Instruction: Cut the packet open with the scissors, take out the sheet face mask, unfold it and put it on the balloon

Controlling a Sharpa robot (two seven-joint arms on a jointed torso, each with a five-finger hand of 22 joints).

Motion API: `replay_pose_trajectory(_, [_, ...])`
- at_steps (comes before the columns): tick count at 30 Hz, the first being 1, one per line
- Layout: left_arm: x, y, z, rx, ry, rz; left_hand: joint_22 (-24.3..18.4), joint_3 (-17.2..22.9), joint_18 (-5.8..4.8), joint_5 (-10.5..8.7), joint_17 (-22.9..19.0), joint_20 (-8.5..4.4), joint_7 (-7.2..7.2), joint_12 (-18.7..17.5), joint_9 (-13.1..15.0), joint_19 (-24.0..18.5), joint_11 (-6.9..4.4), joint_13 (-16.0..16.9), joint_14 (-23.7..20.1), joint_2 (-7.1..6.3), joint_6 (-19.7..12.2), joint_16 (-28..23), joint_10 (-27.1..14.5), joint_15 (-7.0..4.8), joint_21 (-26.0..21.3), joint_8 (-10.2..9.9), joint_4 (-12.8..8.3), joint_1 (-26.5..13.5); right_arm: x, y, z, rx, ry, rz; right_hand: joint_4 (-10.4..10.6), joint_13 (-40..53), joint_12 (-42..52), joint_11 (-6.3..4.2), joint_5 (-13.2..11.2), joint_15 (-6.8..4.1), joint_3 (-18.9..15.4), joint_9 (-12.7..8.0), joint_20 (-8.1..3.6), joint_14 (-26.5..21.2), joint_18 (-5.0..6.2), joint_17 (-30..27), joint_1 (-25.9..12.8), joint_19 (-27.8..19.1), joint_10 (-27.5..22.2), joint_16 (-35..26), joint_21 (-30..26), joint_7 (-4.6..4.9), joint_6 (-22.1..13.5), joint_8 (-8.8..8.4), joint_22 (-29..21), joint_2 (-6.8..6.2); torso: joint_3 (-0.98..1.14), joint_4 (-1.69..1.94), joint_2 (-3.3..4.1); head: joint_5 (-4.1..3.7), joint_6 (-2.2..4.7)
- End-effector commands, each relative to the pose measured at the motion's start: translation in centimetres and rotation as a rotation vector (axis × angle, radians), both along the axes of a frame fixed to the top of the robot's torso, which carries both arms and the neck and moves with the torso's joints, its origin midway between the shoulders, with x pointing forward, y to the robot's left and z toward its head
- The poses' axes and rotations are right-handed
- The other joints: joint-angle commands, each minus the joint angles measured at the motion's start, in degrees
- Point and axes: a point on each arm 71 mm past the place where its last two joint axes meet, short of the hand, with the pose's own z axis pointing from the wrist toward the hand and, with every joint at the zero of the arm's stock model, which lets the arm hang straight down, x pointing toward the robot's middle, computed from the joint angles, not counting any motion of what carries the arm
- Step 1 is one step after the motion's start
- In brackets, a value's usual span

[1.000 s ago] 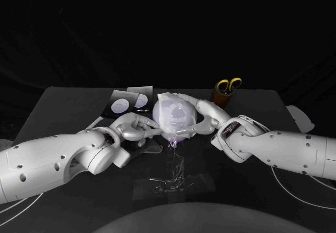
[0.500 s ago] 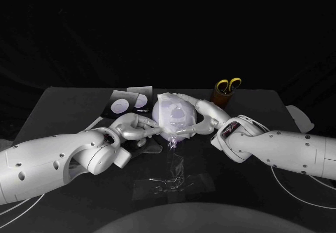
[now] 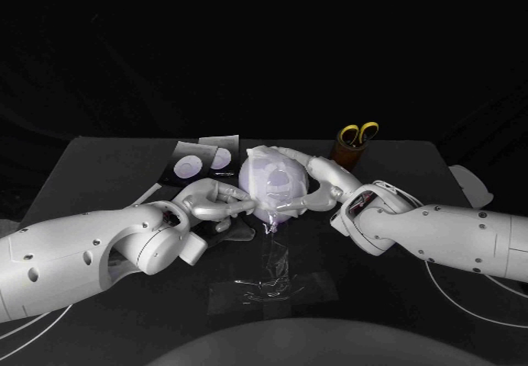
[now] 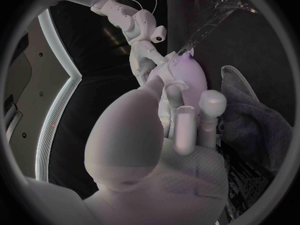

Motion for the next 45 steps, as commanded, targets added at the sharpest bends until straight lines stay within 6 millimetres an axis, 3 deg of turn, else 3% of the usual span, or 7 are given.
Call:
replay_pose_trajectory(1, [-0.2, -0.5, 0.1, -0.048, 0.040, -0.012, 0.37, -0.60, -0.55, -0.12, 0.17, -0.02, 0.12, 0.59, 0.07, 0.41, 0.03, 0.65, 1.14, -0.25, 0.30, 0.39, 0.52, -0.03, 0.36, 0.32, 0.35, -0.80, -0.3, 0.3, -0.5, -0.018, 0.032, 0.025, 0.04, 0.05, 0.22, 0.10, -0.33, 0.13, 0.30, 0.05, -0.06, -0.43, -0.96, -0.05, -0.07, 0.23, -0.40, -0.03, 0.09, 8.86, 0.26, 0.23, -0.06, 0.34, -0.01, -0.02, 0.01, -0.02, 0.00])
replay_pose_trajectory(18, [-0.4, -0.6, -0.3, -0.038, 0.101, 0.015, 1.87, -3.24, -0.85, -0.11, 0.77, -0.08, 0.24, 2.51, 0.09, 1.54, 0.56, 2.43, 1.57, -0.69, 0.39, 0.74, 1.82, 0.33, 1.45, 0.20, 1.57, -2.71, -0.3, 0.2, -0.5, -0.018, 0.033, 0.025, 0.04, 0.05, 0.21, 0.12, -0.33, 0.15, 0.31, 0.06, -0.06, -0.50, -0.99, -0.09, -0.09, 0.20, -0.44, -0.04, 0.09, 8.86, 0.31, 0.25, -0.10, 0.36, -0.02, -0.01, 0.01, -0.10, 0.01])
replay_pose_trajectory(22, [-0.4, -0.7, -0.3, -0.031, 0.106, 0.021, 2.09, -2.65, -0.88, -0.10, 1.02, -0.07, -0.04, 3.03, 0.32, 1.74, 0.37, 3.05, 1.72, 0.77, 1.24, 0.85, 2.28, 0.27, 1.63, 0.62, 1.02, -0.95, -0.3, 0.2, -0.5, -0.018, 0.033, 0.025, 0.04, 0.05, 0.22, 0.13, -0.33, 0.17, 0.31, 0.16, -0.06, -0.49, -1.01, -0.09, -0.10, 0.21, -0.42, -0.04, 0.09, 8.86, 0.49, 0.30, -0.10, 0.35, -0.02, -0.01, 0.01, -0.09, 0.00])
replay_pose_trajectory(23, [-0.4, -0.7, -0.3, -0.030, 0.107, 0.025, 2.42, -1.12, -0.92, -0.08, 1.30, -0.13, -0.43, 3.41, 0.50, 1.99, -0.02, 3.60, 1.87, 2.57, 1.99, 0.96, 2.74, -0.09, 1.86, 0.99, 0.04, 1.55, -0.3, 0.3, -0.5, -0.018, 0.033, 0.025, 0.04, 0.05, 0.22, 0.13, -0.33, 0.17, 0.31, 0.16, -0.06, -0.49, -1.02, -0.09, -0.10, 0.21, -0.42, -0.04, 0.09, 8.86, 0.50, 0.30, -0.10, 0.35, -0.02, -0.01, 0.01, -0.09, 0.00])
replay_pose_trajectory(26, [-0.4, -0.6, -0.3, -0.027, 0.106, 0.043, 2.83, 1.26, -0.98, -0.05, 1.59, -0.30, -1.01, 3.84, 0.99, 2.30, -0.59, 4.45, 2.05, 4.80, 3.64, 1.07, 3.36, -0.59, 2.16, 1.88, -1.43, 4.62, -0.3, 0.3, -0.5, -0.018, 0.033, 0.026, 0.04, 0.05, 0.22, 0.13, -0.33, 0.17, 0.31, 0.16, -0.06, -0.49, -1.02, -0.09, -0.10, 0.21, -0.42, -0.04, 0.09, 8.86, 0.50, 0.30, -0.10, 0.35, 0.00, 0.00, 0.00, -0.08, -0.04])
replay_pose_trajectory(30, [-0.2, -0.5, -0.3, -0.025, 0.101, 0.064, 3.41, 3.06, -1.08, -0.05, 1.94, -0.54, -1.05, 4.83, 1.63, 2.71, -0.86, 6.22, 2.25, 5.76, 4.53, 1.20, 4.77, -0.88, 2.60, 2.65, -2.45, 5.91, -0.3, 0.2, -0.5, -0.018, 0.033, 0.026, 0.04, 0.05, 0.22, 0.13, -0.33, 0.17, 0.31, 0.16, -0.06, -0.49, -1.02, -0.09, -0.10, 0.21, -0.42, -0.04, 0.09, 8.86, 0.50, 0.30, -0.10, 0.35, 0.01, 0.00, 0.02, -0.09, -0.07])
replay_pose_trajectory(45, [-0.1, 0.5, -0.3, -0.024, 0.096, 0.096, 4.57, 12.10, -1.28, -0.06, 2.11, -1.22, -1.98, 9.04, 8.46, 3.22, -1.54, 12.51, 2.60, 1.98, 3.52, 1.29, 9.87, -1.49, 3.42, 6.63, -3.56, 0.65, -0.3, 0.1, -0.5, -0.019, 0.034, 0.024, 0.04, 0.05, 0.22, 0.13, -0.33, 0.17, 0.31, 0.16, -0.06, -0.49, -1.02, -0.09, -0.10, 0.21, -0.42, -0.04, 0.09, 8.86, 0.50, 0.30, -0.10, 0.35, -0.03, 0.01, 0.01, -0.20, -0.15])
